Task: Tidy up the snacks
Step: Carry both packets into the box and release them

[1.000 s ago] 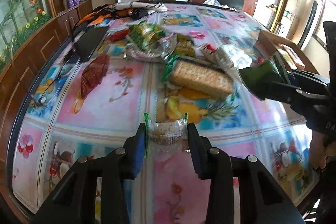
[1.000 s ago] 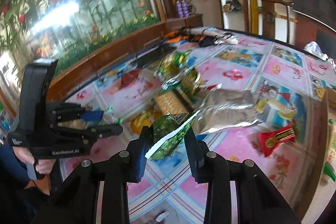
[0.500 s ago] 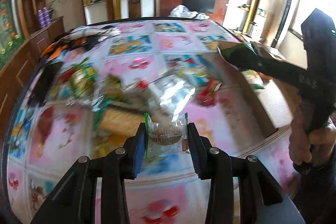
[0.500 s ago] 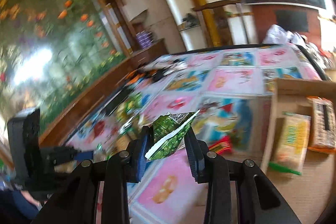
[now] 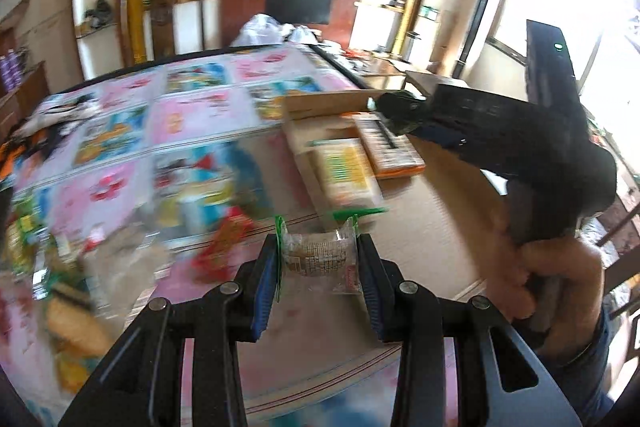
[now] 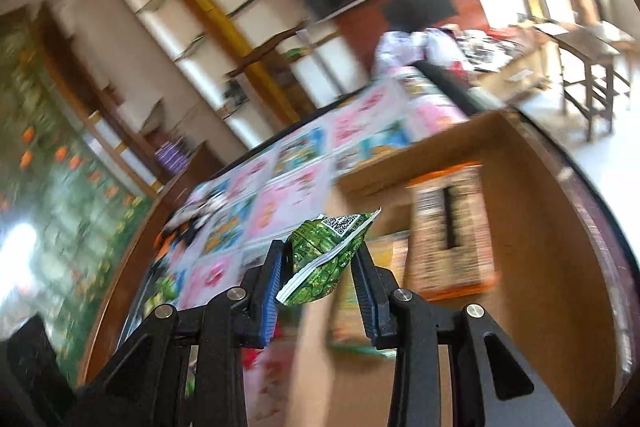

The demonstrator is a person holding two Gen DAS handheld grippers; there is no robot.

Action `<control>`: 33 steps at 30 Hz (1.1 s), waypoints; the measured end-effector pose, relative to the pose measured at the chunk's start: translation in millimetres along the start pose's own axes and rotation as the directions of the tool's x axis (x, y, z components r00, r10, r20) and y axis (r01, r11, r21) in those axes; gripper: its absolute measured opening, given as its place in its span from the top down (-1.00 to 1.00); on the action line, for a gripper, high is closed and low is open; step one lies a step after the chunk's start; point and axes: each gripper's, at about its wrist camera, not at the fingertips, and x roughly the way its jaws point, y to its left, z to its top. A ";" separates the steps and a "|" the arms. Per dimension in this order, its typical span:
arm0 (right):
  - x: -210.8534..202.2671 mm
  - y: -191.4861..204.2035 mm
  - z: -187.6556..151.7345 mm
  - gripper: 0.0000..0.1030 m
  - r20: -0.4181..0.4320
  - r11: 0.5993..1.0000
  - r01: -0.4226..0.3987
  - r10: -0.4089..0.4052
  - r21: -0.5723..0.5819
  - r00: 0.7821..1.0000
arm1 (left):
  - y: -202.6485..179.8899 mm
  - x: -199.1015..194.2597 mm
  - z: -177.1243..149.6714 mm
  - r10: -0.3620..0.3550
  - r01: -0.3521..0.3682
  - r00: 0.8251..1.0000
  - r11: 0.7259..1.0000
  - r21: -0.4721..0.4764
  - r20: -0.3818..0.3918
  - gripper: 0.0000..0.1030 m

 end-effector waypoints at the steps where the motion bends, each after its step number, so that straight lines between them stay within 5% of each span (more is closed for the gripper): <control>1: -2.6 -8.5 3.6 0.31 0.008 0.999 0.028 -0.028 0.020 1.000 | -9.6 6.6 2.4 -0.016 0.016 1.000 1.000 0.007 -0.005 0.28; 7: -12.8 -53.2 16.5 0.31 0.006 0.978 0.166 -0.168 0.124 0.986 | -51.2 50.1 1.1 -0.070 0.072 0.997 0.996 0.054 -0.046 0.28; 14: -4.7 -71.6 15.0 0.31 -0.068 0.954 0.246 -0.238 0.172 0.969 | -46.5 76.4 -6.4 -0.074 0.078 0.994 0.996 0.049 -0.086 0.28; 33: -1.8 -81.9 10.1 0.27 -0.104 0.932 0.302 -0.286 0.200 0.952 | -47.1 73.0 -14.4 -0.053 0.056 0.998 0.995 0.087 -0.040 0.25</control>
